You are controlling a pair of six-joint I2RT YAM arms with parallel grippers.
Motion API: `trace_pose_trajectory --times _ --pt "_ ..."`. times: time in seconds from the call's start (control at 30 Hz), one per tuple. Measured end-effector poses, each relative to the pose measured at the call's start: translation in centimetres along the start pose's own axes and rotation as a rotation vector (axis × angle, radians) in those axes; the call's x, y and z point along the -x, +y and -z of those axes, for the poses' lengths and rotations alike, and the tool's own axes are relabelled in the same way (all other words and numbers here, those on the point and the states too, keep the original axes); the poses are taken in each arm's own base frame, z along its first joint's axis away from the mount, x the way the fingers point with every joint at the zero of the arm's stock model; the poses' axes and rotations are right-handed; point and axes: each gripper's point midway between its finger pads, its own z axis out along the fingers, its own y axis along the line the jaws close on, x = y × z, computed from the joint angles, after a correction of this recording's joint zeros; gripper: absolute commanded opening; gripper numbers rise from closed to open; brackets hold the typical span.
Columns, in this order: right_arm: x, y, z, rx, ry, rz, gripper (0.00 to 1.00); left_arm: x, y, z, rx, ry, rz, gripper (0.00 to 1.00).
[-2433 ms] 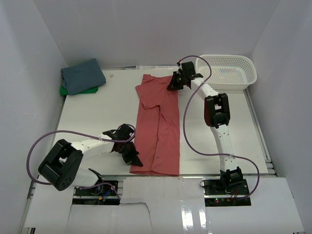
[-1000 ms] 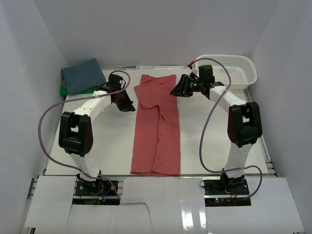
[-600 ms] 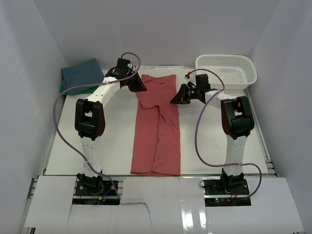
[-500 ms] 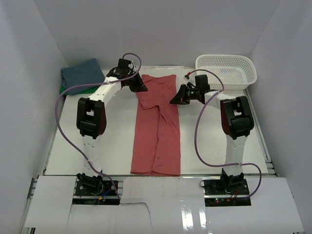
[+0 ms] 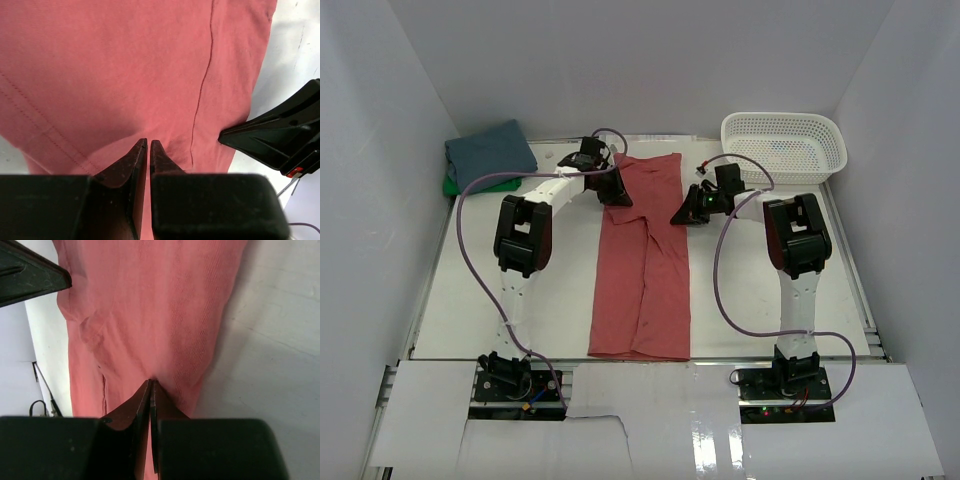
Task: Fold and stack the t-shirts
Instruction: Rotate the tshirt 90 degrees, then grab the bottom of the folded rectangular tshirt with both arms
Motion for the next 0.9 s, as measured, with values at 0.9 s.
trace_pose_trajectory --times 0.9 --pt "6.5 -1.5 -2.5 -0.103 -0.05 0.068 0.08 4.2 3.0 -3.2 -0.033 -0.023 0.08 0.19"
